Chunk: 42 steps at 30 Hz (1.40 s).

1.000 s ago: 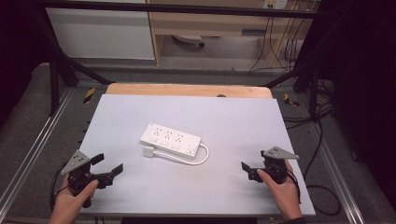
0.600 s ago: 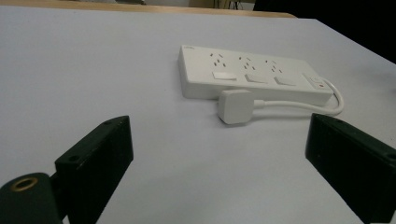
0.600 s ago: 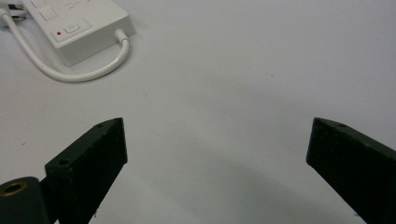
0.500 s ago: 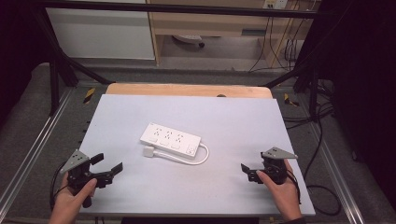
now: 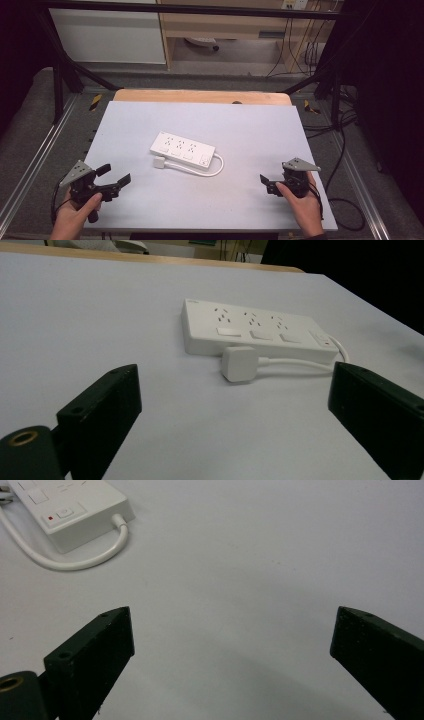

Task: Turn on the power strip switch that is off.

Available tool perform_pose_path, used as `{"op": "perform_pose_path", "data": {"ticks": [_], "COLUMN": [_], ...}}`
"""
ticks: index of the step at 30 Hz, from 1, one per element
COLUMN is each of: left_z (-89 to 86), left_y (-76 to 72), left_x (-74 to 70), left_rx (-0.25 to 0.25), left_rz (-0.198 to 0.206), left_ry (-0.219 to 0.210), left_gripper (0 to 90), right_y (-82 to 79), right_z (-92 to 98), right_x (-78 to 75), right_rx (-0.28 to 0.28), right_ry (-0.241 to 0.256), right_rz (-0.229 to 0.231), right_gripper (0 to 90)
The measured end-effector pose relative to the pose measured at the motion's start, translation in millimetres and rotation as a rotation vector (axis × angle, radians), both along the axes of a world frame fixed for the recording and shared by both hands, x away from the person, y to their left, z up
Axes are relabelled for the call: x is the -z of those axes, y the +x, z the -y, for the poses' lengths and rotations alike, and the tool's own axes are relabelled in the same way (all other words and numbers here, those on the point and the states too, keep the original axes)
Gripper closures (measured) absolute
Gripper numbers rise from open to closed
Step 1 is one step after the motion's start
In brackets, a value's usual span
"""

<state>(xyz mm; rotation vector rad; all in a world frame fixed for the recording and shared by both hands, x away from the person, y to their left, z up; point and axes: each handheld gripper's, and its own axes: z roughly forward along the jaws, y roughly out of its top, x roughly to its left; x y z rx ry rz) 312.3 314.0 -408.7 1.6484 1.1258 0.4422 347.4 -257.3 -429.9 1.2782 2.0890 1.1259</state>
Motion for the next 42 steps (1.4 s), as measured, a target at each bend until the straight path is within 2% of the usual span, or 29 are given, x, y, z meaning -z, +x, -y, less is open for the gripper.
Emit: {"op": "perform_pose_path", "data": {"ticks": [2,4,6,8,10,15,28,31,34,42], "left_z": [0.3,1.3,3.5,5.6,6.8,9.4,17.3,19.9,22.4,29.2], "left_y": [0.9,0.8,1.4,2.6,5.1,12.4,24.6,28.6,33.1,44.5], "left_x": [-0.2,-1.6,-4.9,-8.3,-11.3,-20.0,-37.8,-39.2,-38.7,-47.3], "left_rx": [-0.001,0.007,0.010,0.010,0.007,0.010,0.031,0.025,0.021,0.041], "left_rz": [-0.014,-0.011,0.000,0.008,0.018,0.015,0.031,0.033,0.030,0.028], "left_ry": [-0.001,0.003,0.033,0.037,0.040,0.013,0.034,0.048,0.045,0.053], "left_gripper": [6.3,6.3,6.2,6.3,6.3,6.7,6.8,6.9,7.4,7.6], "right_y": [-0.2,-0.1,0.6,0.8,0.8,0.8,0.4,0.9,1.1,1.1], "right_z": [0.1,0.1,-0.3,-0.6,-0.4,0.0,0.9,0.4,0.6,0.5], "right_x": [-0.3,-0.2,0.2,0.5,1.0,0.8,1.0,1.7,1.9,2.0], "right_rx": [-0.001,-0.001,-0.004,-0.004,-0.008,-0.007,-0.002,-0.003,-0.003,-0.002], "right_ry": [0.000,0.001,0.007,0.009,0.000,0.008,0.005,0.006,0.008,0.009], "right_rz": [-0.002,-0.003,-0.010,-0.010,-0.010,-0.011,-0.020,-0.026,-0.025,-0.027], "right_gripper": [4.1,3.9,4.0,4.0,4.0,4.1,4.2,4.2,4.2,4.1]}}
